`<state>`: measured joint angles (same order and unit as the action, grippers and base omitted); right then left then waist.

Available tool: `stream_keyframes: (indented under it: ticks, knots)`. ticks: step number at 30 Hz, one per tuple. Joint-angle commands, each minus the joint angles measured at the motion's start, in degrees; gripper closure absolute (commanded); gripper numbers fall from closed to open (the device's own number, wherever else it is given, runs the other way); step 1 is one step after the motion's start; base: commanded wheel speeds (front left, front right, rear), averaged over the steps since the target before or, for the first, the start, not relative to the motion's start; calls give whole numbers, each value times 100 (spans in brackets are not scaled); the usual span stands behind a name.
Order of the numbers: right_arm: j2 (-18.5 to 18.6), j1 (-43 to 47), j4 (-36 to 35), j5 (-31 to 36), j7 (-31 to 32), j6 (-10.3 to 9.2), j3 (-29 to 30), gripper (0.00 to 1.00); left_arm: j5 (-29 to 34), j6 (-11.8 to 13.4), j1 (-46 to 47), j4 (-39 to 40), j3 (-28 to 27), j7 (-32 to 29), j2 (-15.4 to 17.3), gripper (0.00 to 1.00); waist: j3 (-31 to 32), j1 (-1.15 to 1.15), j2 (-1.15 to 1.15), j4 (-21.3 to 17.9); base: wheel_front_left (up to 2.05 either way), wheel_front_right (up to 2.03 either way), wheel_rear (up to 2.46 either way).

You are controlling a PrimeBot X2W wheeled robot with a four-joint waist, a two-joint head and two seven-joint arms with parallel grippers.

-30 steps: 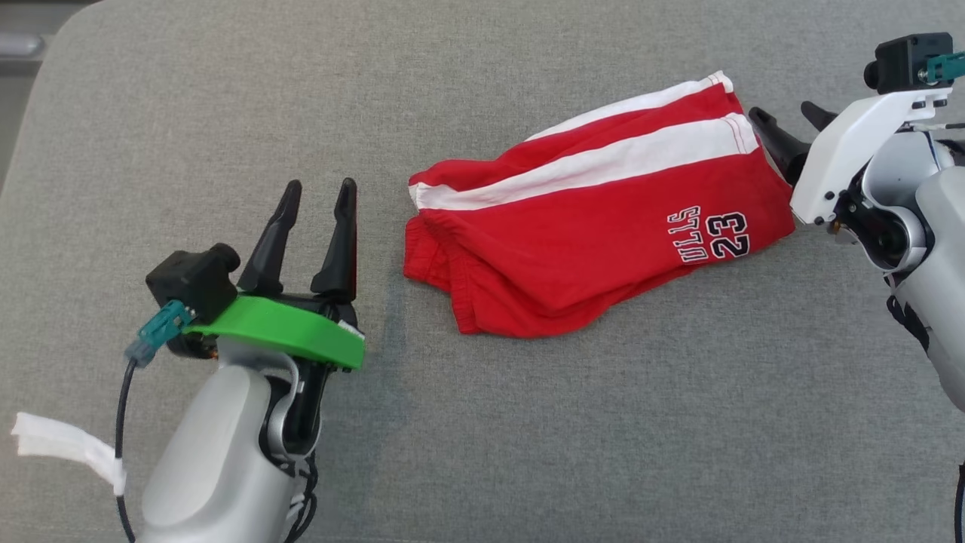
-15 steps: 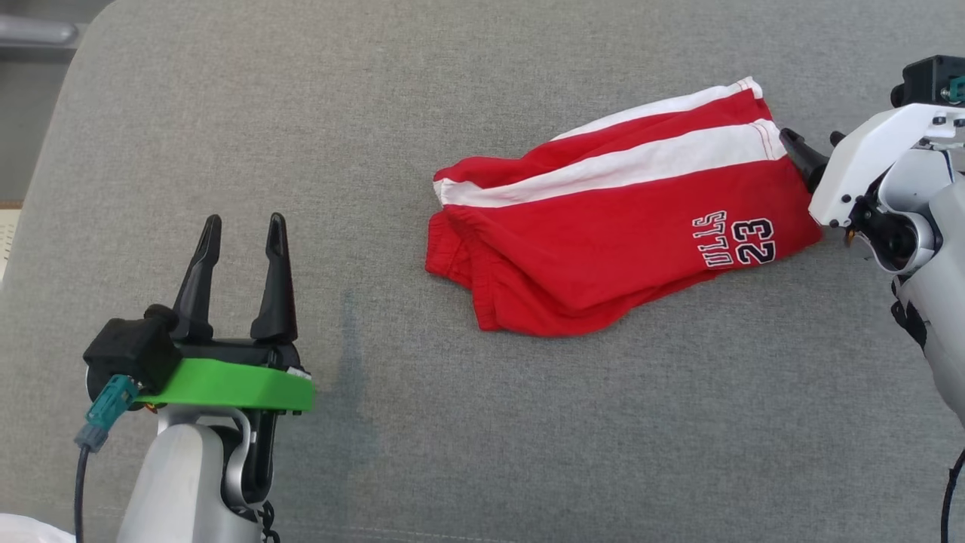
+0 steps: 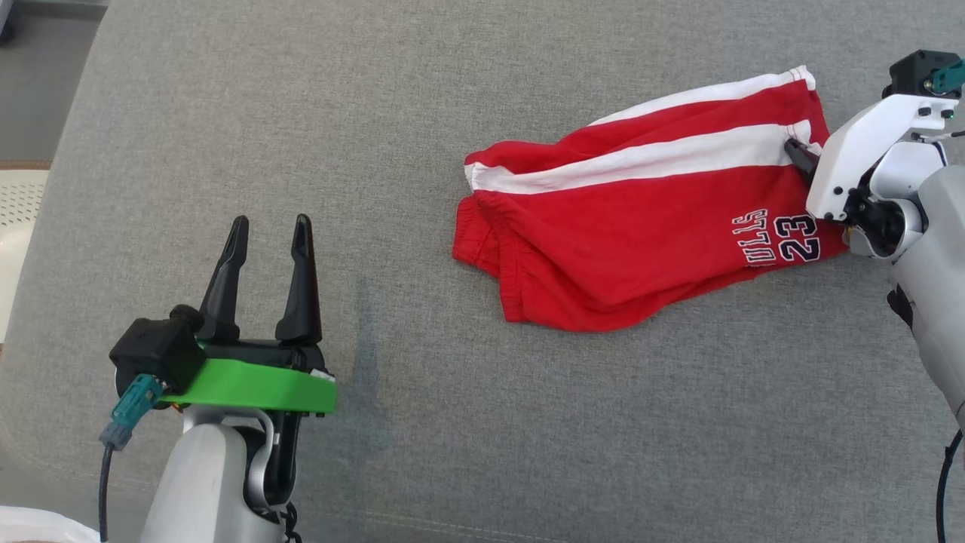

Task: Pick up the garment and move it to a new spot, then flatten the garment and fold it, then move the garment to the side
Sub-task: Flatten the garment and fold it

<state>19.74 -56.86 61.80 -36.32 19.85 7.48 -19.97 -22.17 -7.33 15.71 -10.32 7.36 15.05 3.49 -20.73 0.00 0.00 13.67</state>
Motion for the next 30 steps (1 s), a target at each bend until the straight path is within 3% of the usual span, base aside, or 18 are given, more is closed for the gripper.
stream_keyframes:
  ticks: [1, 2, 10, 25, 30]
  knots:
    - [-150, 182, 213, 97, 104, 0, -79, 75, -90, -18, 17, -22, -16, 13, 3, 0, -1, 0, 0, 8, 0, 0, 0]
    - [-162, 180, 268, 144, 69, 0, -75, 100, -86, -18, 23, -25, -23, 13, 1, 0, -2, 0, 0, 1, 0, 0, 0]
    - [-110, 72, 668, 344, -744, -13, 358, 100, -107, -15, -25, -100, -64, 14, 37, 0, 147, 0, 0, -236, 0, 0, 0]
    - [556, 261, 803, 652, -2062, -5, 943, 100, -192, -16, -163, -182, -39, 14, 104, 0, 575, 0, 0, -725, 0, 0, 0]
    - [352, 89, 565, 930, -2100, -4, 844, 100, -191, -16, -240, -179, -24, 14, 113, 0, 648, 0, 0, -744, 0, 0, 0]
